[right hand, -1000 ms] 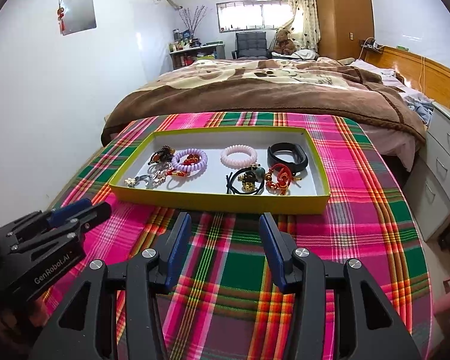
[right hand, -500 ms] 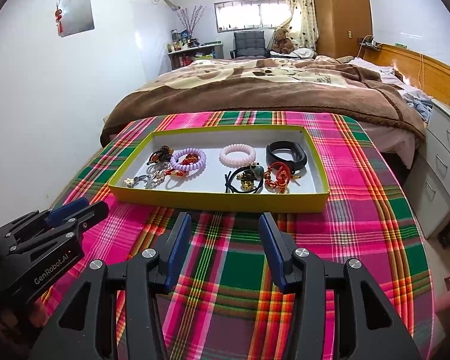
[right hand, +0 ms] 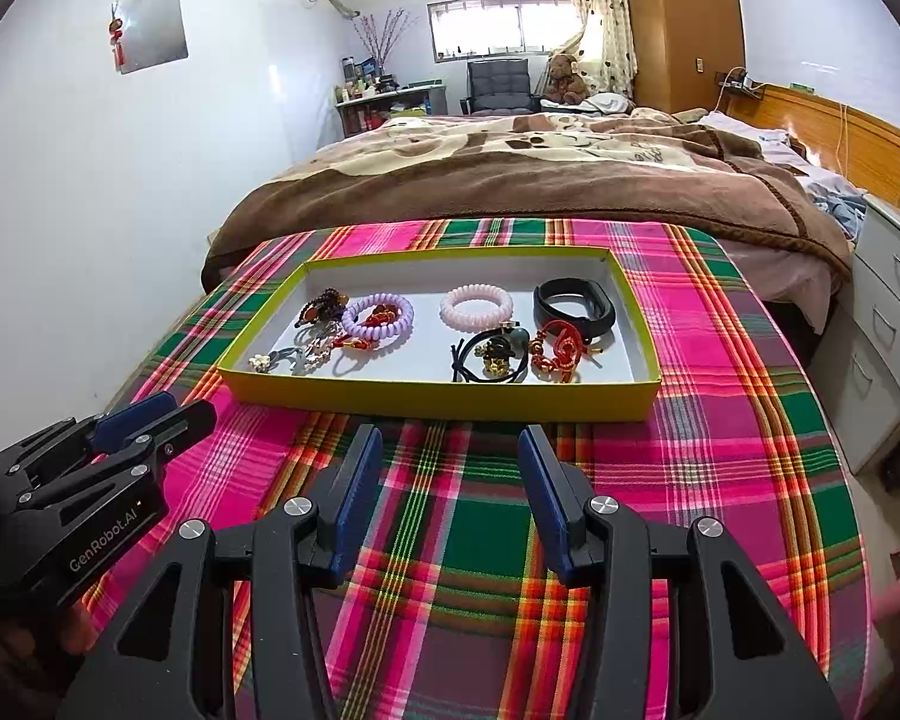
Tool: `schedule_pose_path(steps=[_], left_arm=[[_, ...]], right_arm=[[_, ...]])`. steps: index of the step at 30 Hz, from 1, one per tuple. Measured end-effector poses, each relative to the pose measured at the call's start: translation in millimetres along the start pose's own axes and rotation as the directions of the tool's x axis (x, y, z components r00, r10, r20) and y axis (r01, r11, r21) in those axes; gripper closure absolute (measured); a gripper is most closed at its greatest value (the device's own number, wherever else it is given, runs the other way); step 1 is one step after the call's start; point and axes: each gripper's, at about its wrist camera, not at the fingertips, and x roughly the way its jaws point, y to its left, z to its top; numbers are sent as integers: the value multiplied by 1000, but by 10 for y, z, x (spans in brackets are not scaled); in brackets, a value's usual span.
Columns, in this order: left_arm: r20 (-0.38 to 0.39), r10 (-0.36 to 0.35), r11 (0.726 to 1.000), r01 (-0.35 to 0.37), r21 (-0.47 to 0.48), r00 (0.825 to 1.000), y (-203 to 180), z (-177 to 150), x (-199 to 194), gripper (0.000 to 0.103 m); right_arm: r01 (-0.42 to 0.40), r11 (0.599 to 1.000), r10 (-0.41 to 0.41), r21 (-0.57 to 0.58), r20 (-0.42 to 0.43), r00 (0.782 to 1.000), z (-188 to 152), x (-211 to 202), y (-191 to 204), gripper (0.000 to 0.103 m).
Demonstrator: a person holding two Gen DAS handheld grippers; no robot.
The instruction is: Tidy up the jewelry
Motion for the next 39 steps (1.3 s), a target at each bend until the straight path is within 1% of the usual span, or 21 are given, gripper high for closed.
schedule_pose_path(steps=[13, 39], left_arm=[[-10, -4, 1000, 4, 12, 1000, -21, -2, 24, 71], [-23, -9, 1000, 9, 7, 1000, -6, -20, 33, 71]], right_arm=[[4, 1000, -4, 7, -3, 1000, -12, 2, -24, 55], [4, 1000, -4, 7, -8, 1000, -18, 5, -24, 55]])
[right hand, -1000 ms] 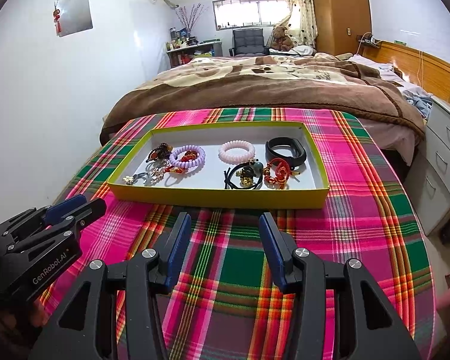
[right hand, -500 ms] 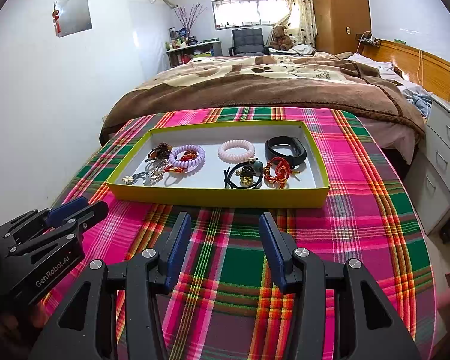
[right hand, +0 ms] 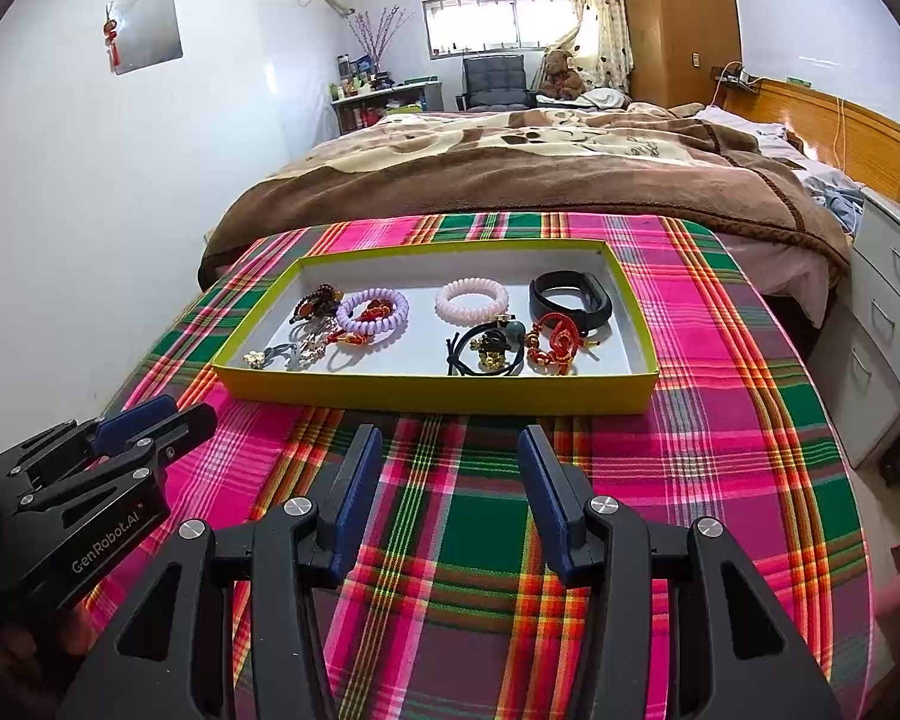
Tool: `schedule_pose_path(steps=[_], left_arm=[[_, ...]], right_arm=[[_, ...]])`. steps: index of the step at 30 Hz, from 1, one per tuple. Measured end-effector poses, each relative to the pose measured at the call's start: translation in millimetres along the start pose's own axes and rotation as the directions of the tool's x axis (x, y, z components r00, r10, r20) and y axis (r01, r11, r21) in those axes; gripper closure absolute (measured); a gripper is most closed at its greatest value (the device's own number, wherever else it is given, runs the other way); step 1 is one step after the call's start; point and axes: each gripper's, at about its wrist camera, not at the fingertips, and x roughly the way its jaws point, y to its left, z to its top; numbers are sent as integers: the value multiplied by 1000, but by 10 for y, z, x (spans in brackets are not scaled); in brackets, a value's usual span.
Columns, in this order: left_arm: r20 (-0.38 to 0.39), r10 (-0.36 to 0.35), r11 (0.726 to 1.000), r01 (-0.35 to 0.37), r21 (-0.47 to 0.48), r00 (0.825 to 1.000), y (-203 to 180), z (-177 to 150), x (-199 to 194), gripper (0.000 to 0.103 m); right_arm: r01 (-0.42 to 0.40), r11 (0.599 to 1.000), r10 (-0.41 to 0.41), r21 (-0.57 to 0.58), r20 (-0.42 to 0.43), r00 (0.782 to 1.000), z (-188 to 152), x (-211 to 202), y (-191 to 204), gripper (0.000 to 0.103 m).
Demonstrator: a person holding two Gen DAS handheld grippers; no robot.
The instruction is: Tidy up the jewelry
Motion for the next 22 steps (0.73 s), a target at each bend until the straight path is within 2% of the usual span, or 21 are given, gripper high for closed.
schedule_pose_path(steps=[22], left_arm=[[-17, -12, 1000, 12, -14, 1000, 13, -7, 24, 71]], right_arm=[[-2, 1000, 2, 3, -2, 1000, 17, 22, 3, 55]])
